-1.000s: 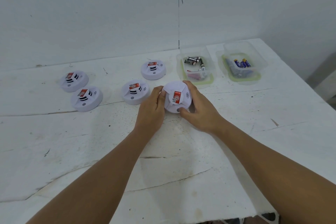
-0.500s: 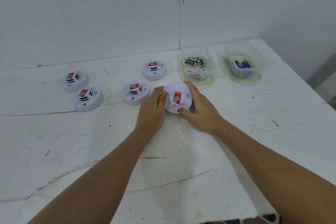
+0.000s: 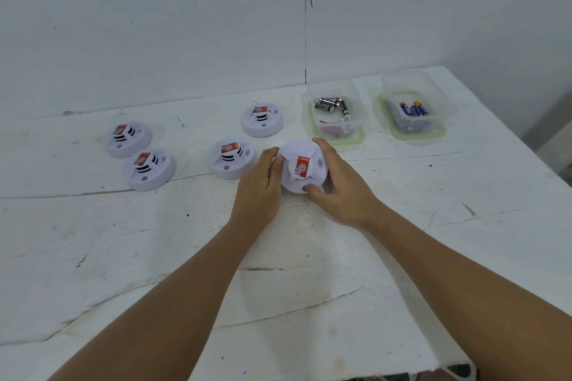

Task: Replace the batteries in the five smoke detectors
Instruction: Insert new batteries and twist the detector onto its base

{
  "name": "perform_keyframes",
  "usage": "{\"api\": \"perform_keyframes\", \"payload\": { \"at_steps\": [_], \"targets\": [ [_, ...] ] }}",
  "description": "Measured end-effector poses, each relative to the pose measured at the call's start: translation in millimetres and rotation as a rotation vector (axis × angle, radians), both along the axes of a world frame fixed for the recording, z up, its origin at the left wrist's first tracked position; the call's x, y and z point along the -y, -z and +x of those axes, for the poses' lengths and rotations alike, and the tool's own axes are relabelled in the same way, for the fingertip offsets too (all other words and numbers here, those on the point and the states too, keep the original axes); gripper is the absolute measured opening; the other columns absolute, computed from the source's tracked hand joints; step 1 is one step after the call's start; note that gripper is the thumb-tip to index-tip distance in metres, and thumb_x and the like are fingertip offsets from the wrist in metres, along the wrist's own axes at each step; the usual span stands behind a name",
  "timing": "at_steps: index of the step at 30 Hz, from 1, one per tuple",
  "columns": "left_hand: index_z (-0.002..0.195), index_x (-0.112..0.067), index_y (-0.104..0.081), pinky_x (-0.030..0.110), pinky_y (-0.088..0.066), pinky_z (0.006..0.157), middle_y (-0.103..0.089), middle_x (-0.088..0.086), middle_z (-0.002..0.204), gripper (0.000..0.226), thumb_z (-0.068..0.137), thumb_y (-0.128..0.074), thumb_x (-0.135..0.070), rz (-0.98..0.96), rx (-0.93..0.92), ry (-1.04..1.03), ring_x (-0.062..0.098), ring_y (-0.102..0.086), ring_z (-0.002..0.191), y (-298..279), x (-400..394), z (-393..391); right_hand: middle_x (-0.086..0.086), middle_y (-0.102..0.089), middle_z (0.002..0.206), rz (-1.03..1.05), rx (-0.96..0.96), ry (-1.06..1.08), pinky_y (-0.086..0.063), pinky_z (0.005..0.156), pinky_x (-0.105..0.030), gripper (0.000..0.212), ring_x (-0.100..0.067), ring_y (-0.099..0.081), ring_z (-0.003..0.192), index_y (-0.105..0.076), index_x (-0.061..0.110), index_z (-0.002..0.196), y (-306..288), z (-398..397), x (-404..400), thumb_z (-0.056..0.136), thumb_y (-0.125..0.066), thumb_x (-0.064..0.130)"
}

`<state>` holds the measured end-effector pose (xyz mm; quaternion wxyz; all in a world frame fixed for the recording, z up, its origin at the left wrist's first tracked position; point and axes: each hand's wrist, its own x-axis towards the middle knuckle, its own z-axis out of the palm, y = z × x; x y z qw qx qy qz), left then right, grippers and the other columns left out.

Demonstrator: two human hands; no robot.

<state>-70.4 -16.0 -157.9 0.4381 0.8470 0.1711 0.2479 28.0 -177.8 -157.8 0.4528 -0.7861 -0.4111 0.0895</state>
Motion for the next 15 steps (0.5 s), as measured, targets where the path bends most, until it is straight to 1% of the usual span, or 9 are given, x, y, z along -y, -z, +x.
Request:
{"api": "perform_keyframes", "payload": {
  "at_steps": [3, 6, 8, 12, 15],
  "targets": [
    [0.128, -0.02, -0.063, 0.025, -0.053, 0.082, -0.071, -0.008, 0.11, 0.031, 0.114, -0.038, -0.032, 0.003, 0.003, 0.0, -0.001, -0.061, 0.1, -0.4, -0.1, 0.0, 0.014, -0.059, 0.128, 0.009, 0.008, -0.008, -0.055, 0.09, -0.05, 0.074, -0.018, -0.061, 0.111, -0.032, 0.035, 0.152, 0.0, -0.8, 0.4, 0.088, -0.067, 0.021],
    [0.127, -0.019, -0.063, 0.024, -0.053, 0.081, -0.07, -0.007, 0.109, 0.03, 0.113, -0.038, -0.031, -0.001, 0.005, 0.005, -0.003, -0.06, 0.099, -1.0, 0.1, 0.0, 0.012, -0.057, 0.133, -0.009, -0.003, 0.008, -0.055, 0.094, -0.047, 0.079, -0.014, -0.059, 0.117, -0.028, 0.033, 0.156, 0.5, -0.6, 0.1, 0.087, -0.066, 0.029],
    [0.127, -0.019, -0.063, 0.024, -0.052, 0.081, -0.07, -0.006, 0.109, 0.03, 0.113, -0.039, -0.03, -0.001, 0.007, 0.006, -0.003, -0.06, 0.099, -1.5, 0.6, -0.1, 0.012, -0.057, 0.133, -0.011, -0.004, 0.009, -0.055, 0.094, -0.046, 0.079, -0.013, -0.059, 0.116, -0.028, 0.032, 0.157, -0.1, -0.8, 0.3, 0.087, -0.065, 0.03],
    [0.128, -0.019, -0.063, 0.023, -0.051, 0.083, -0.07, -0.007, 0.11, 0.03, 0.114, -0.038, -0.03, 0.004, 0.004, 0.0, -0.004, -0.059, 0.1, -1.3, 0.4, 0.0, 0.012, -0.059, 0.129, -0.001, 0.006, 0.0, -0.055, 0.09, -0.047, 0.077, -0.016, -0.061, 0.11, -0.029, 0.034, 0.155, 0.0, -1.4, 0.0, 0.088, -0.067, 0.027],
    [0.129, -0.019, -0.063, 0.019, -0.051, 0.082, -0.07, -0.007, 0.111, 0.031, 0.113, -0.038, -0.031, 0.006, -0.001, -0.001, -0.005, -0.059, 0.101, -1.4, 0.0, 0.2, 0.011, -0.057, 0.133, -0.027, -0.003, 0.009, -0.056, 0.09, -0.05, 0.081, -0.02, -0.061, 0.111, -0.026, 0.036, 0.157, -0.5, -1.7, -0.8, 0.086, -0.065, 0.036]
  ]
}}
